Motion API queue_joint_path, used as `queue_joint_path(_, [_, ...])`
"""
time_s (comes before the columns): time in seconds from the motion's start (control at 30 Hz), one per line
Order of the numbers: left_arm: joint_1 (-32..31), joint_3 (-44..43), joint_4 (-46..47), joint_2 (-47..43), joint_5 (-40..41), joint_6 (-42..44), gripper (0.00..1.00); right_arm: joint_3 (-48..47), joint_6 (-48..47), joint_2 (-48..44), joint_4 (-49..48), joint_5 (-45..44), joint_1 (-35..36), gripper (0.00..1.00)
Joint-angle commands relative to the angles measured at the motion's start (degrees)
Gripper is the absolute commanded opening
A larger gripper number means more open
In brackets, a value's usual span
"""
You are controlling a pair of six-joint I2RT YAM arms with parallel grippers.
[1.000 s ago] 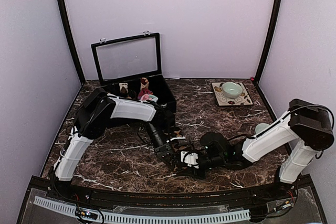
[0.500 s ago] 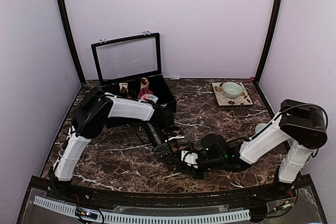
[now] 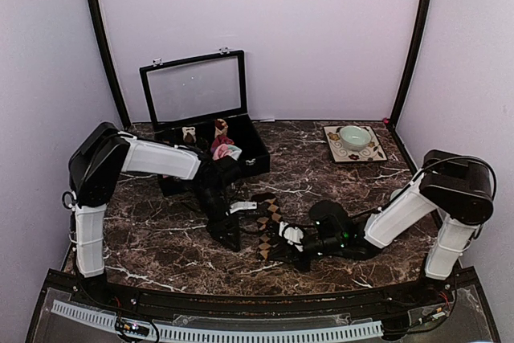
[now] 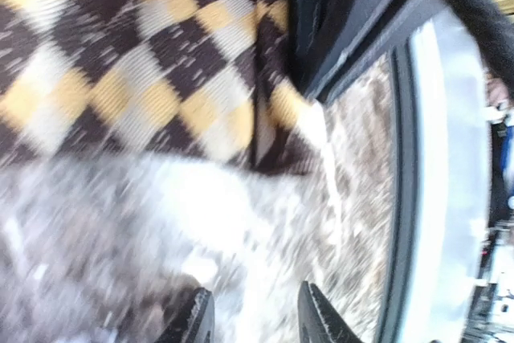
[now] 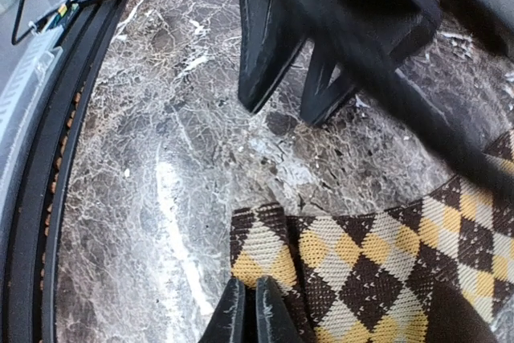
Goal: Roll the socks
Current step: Roll the sock at the center of the board.
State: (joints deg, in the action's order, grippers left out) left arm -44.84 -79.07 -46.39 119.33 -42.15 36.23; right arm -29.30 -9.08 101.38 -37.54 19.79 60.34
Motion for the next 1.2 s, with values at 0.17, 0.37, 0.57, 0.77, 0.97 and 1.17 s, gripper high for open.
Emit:
queue_joint_path(0.17, [-0.37,6.03,10.06,-11.5,5.28,4.39,0.41,2.54,13.8,4.88,12.41,8.99,-5.92,0.01])
queue_joint_path(0.37, [-6.72,6.81,12.89,-11.16,9.12,7.9,0.41,0.79,19.78,7.72,14.17,13.55,-9.44,0.01])
queue_joint_path(0.57, [-11.42,5.67,19.59,-9.27,13.26,7.56,0.42,-2.28,23.28,11.53,15.73,17.27,-10.07,0.0])
queue_joint_path(0.77, [-12.63,6.96,23.95,-8.94,17.03,7.94,0.42,-2.47,28.25,12.72,14.38,19.54,-12.45,0.0])
queue_joint_path(0.97, [-13.44,10.33,27.38,-8.62,21.41,9.77,0.42,-1.52,30.12,12.42,12.43,20.89,-13.61,0.0])
queue_joint_path(1.17, [-15.1,12.47,29.02,-9.66,22.2,10.84,0.42,-1.57,30.08,13.33,13.63,20.26,-13.65,0.0])
